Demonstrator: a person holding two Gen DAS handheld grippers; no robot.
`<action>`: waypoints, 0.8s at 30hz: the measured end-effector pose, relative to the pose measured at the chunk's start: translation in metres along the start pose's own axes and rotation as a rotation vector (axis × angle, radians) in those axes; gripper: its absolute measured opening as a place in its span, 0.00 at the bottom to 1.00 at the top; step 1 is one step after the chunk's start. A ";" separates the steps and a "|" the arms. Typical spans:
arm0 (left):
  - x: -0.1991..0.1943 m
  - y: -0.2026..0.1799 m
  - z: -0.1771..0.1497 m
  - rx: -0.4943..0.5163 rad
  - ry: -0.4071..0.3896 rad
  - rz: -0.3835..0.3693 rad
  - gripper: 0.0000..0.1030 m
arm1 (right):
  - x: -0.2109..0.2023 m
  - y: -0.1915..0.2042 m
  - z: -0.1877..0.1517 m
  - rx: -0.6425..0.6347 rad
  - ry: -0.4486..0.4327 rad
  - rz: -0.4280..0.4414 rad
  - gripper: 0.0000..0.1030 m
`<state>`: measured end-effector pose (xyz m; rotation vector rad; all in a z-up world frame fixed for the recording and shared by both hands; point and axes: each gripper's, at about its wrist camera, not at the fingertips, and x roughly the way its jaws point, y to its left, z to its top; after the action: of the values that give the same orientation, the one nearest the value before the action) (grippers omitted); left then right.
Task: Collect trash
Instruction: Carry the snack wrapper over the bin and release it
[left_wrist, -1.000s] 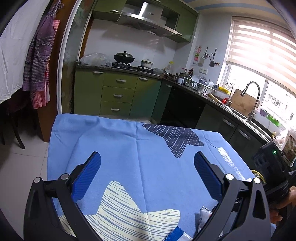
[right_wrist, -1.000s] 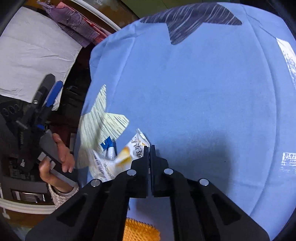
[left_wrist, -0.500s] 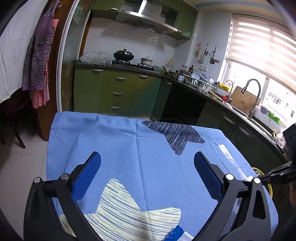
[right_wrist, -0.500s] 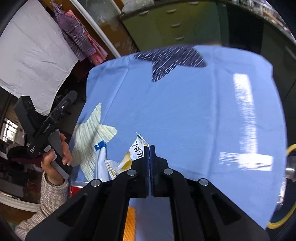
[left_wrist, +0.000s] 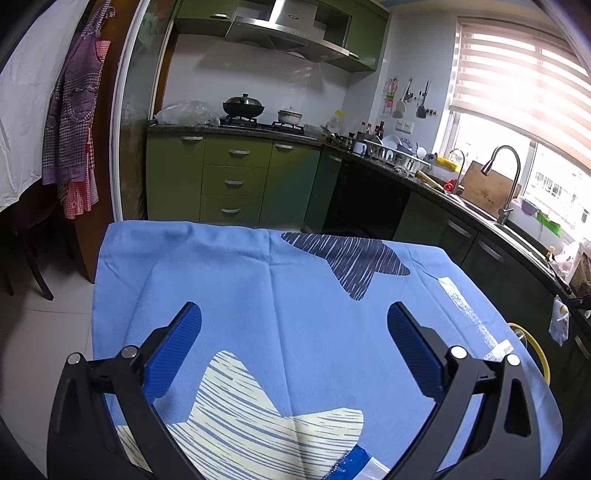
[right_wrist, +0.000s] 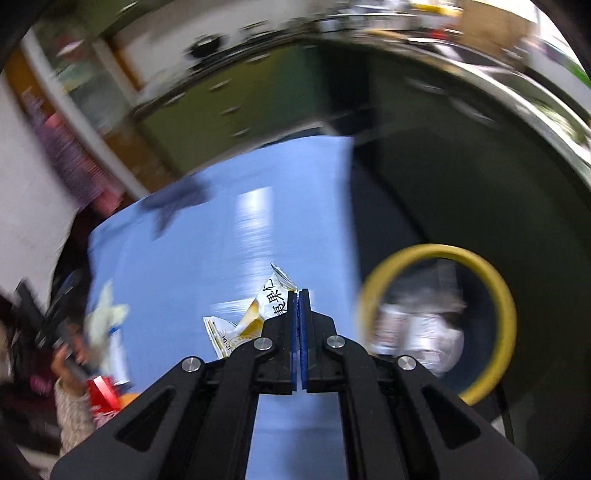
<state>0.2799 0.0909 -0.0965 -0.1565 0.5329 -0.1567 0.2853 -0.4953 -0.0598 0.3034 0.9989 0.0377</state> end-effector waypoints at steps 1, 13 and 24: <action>0.001 0.000 0.000 0.003 0.001 0.002 0.93 | 0.001 -0.021 0.000 0.036 -0.002 -0.033 0.02; 0.009 -0.006 -0.005 0.027 0.029 0.012 0.93 | 0.053 -0.147 -0.017 0.240 0.083 -0.222 0.05; 0.007 -0.016 -0.007 0.068 0.028 0.025 0.93 | 0.000 -0.069 -0.069 0.114 -0.034 -0.060 0.38</action>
<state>0.2802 0.0731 -0.1029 -0.0815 0.5568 -0.1522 0.2211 -0.5455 -0.1131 0.3770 0.9778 -0.0783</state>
